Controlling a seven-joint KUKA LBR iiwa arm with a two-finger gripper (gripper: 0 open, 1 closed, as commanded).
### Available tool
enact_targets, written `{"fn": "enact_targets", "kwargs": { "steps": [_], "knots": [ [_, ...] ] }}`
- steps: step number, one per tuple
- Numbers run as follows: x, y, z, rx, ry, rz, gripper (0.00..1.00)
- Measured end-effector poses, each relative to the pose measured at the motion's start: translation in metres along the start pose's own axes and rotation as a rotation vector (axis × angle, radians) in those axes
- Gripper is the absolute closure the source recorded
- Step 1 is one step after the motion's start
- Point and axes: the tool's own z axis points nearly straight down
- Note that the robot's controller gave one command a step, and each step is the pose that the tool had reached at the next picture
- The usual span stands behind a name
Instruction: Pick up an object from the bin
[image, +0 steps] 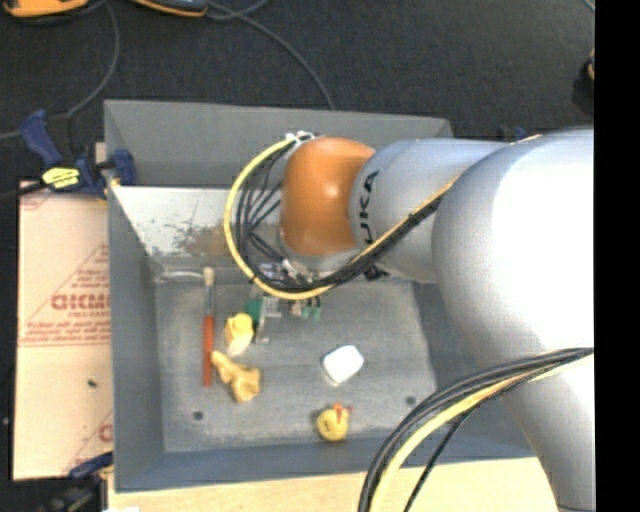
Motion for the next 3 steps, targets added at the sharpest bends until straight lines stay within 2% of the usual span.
{"fn": "enact_targets", "kwargs": {
  "steps": [3],
  "knots": [
    [0.0, -0.0001, 0.0, 0.0, 0.0, 0.002, 1.0]
  ]
}}
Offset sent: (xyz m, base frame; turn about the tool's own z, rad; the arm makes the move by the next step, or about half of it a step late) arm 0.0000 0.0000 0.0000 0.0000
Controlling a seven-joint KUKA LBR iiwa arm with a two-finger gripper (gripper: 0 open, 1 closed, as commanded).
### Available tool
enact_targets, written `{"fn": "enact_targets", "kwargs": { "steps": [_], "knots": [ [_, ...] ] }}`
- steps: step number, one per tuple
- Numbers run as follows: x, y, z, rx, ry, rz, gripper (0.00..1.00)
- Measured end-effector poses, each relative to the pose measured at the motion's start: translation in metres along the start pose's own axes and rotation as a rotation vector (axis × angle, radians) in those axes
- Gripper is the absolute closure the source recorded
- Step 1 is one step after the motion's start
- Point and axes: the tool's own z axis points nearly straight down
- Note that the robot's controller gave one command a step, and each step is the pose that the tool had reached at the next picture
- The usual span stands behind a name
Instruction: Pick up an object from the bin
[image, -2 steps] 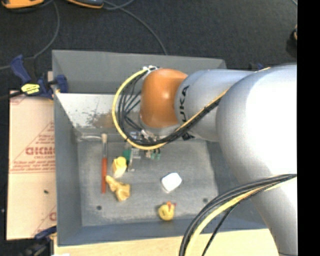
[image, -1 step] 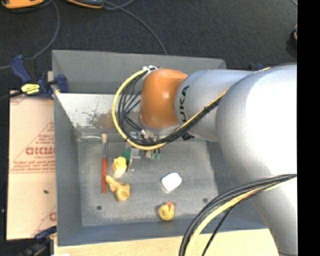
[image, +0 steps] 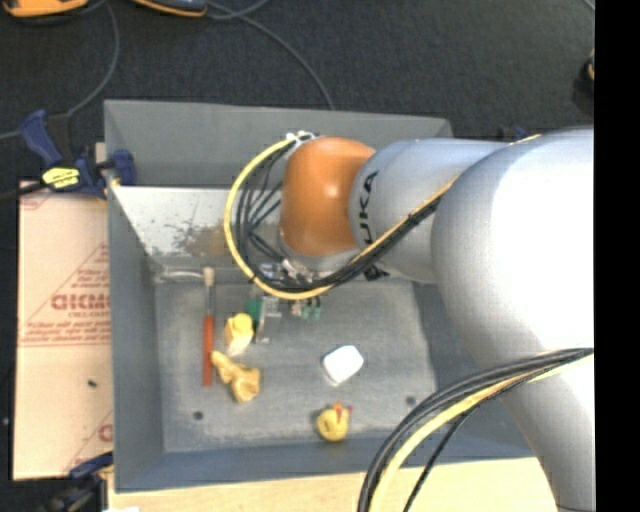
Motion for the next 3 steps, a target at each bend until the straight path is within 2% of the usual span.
{"fn": "enact_targets", "kwargs": {
  "steps": [2, 3],
  "knots": [
    [0.0, 0.0, 0.0, 0.0, 0.0, 0.0, 1.0],
    [-0.018, -0.008, -0.079, 0.0, -0.007, -0.118, 1.0]
  ]
}}
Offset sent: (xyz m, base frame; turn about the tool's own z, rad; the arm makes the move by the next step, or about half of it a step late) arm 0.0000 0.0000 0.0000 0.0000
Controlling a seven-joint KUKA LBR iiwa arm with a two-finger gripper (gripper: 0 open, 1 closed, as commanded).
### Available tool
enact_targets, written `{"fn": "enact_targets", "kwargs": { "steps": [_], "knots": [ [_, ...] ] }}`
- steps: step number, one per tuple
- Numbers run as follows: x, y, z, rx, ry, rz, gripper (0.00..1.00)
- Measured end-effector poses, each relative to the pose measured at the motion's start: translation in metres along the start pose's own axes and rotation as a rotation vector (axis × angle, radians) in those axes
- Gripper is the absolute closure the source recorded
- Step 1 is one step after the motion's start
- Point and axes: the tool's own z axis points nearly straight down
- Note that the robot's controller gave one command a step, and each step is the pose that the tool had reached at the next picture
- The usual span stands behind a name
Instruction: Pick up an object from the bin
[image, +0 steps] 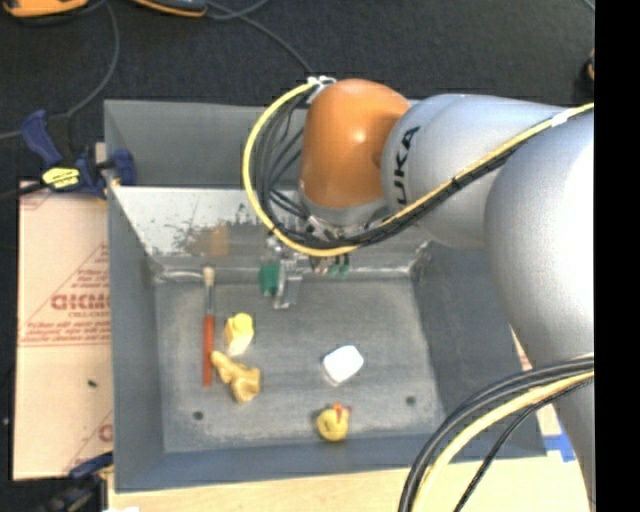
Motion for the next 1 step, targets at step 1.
{"fn": "enact_targets", "kwargs": {
  "steps": [1],
  "knots": [
    [0.0308, -0.0076, 0.0832, -0.002, 0.005, 0.057, 1.0]
  ]
}}
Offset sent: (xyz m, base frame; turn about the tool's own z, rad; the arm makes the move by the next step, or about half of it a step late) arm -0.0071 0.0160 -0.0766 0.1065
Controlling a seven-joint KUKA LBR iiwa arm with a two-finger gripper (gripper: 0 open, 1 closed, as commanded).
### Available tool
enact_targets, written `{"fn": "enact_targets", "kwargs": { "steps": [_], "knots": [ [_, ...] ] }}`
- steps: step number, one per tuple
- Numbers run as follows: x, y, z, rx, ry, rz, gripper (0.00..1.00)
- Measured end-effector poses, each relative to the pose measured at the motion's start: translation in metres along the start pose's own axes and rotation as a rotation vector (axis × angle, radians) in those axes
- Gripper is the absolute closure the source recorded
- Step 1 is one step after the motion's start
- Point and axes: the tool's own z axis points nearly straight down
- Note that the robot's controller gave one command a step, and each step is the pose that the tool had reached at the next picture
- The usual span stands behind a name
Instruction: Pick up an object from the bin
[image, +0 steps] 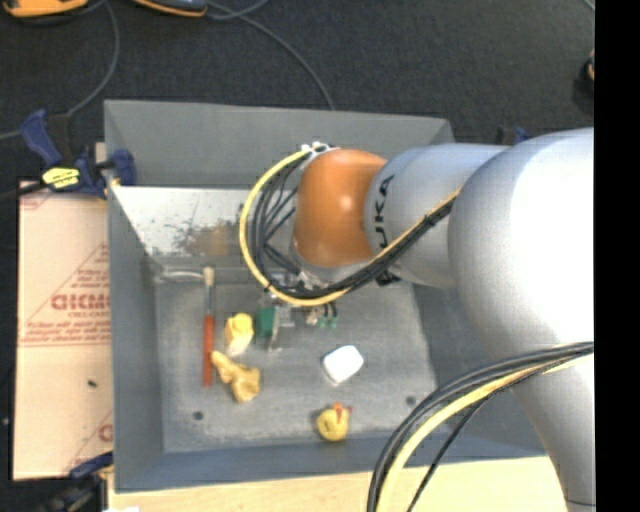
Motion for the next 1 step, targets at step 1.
{"fn": "enact_targets", "kwargs": {
  "steps": [1],
  "knots": [
    [-0.0244, 0.0245, -0.0077, 0.0, -0.008, 0.048, 1.0]
  ]
}}
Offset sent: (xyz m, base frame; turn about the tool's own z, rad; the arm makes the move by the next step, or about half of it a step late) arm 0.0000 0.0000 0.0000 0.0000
